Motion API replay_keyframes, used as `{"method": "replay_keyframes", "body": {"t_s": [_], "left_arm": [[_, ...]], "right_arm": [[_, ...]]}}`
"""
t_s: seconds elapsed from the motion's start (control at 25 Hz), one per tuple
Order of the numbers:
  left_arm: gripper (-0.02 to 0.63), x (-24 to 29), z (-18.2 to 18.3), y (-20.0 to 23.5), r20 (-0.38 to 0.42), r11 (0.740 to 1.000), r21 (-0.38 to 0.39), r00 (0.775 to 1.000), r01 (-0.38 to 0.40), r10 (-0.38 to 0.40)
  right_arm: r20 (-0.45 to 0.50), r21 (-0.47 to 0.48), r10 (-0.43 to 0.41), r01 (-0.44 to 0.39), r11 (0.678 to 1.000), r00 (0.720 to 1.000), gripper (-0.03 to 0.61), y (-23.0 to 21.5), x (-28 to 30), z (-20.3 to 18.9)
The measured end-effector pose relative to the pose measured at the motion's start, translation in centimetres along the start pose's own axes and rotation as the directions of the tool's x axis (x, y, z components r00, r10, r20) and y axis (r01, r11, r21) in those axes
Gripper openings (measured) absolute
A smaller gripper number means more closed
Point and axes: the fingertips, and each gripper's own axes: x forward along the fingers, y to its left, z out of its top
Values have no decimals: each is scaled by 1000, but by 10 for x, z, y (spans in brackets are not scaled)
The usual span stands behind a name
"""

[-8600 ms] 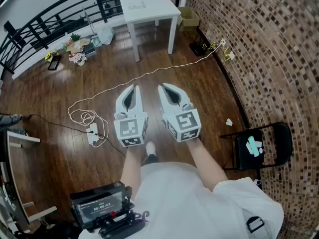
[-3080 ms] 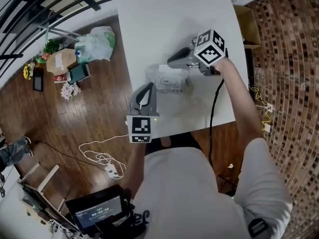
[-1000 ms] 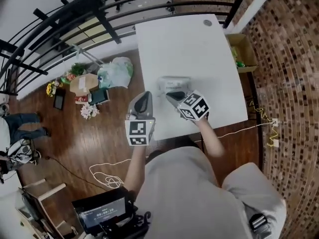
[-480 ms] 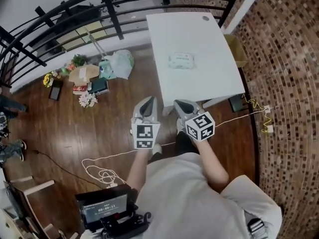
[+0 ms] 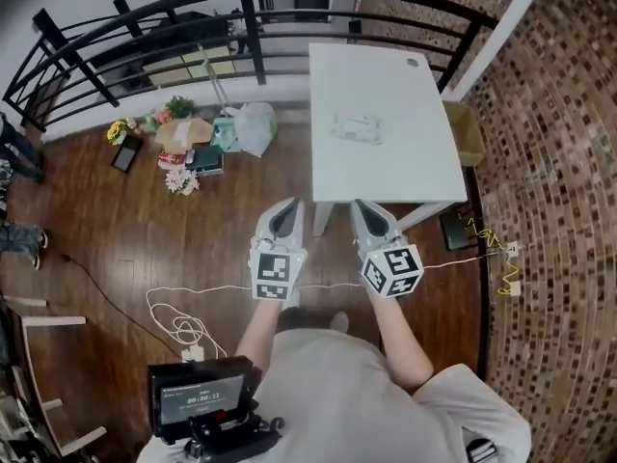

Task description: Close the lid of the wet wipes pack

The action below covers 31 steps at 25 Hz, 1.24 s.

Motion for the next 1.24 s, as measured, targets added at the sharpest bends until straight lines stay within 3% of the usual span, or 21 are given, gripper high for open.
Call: {"method": "replay_keyframes", "body": {"t_s": [0.12, 0.28, 0.44, 0.84, 1.08, 1.24], "left_arm": [[16, -21, -8, -24, 3, 999, 1, 999, -36, 36], [16, -26, 1, -64, -44, 999, -29, 998, -36, 35], [17, -36, 48, -86, 48, 999, 33, 998, 30, -32], [17, -32, 65, -66, 93, 996, 85, 995, 32, -40], [17, -33, 65, -48, 142, 997, 71, 990, -27, 16], [16, 2, 98, -59, 225, 993, 118, 974, 17, -43]], "right_arm": [[-20, -24, 65, -65, 998, 998, -9, 19, -18, -13], [-50, -52, 79, -82, 995, 996, -9, 12, -44, -24], [-68, -2, 30, -30, 1000, 997, -9, -3, -61, -28], [107, -110, -35, 46, 993, 994, -9, 12, -67, 43], [129, -122, -67, 82, 989, 989, -9, 16, -73, 45], [181, -143, -93, 120, 983, 979, -9, -3, -65, 66]]}}
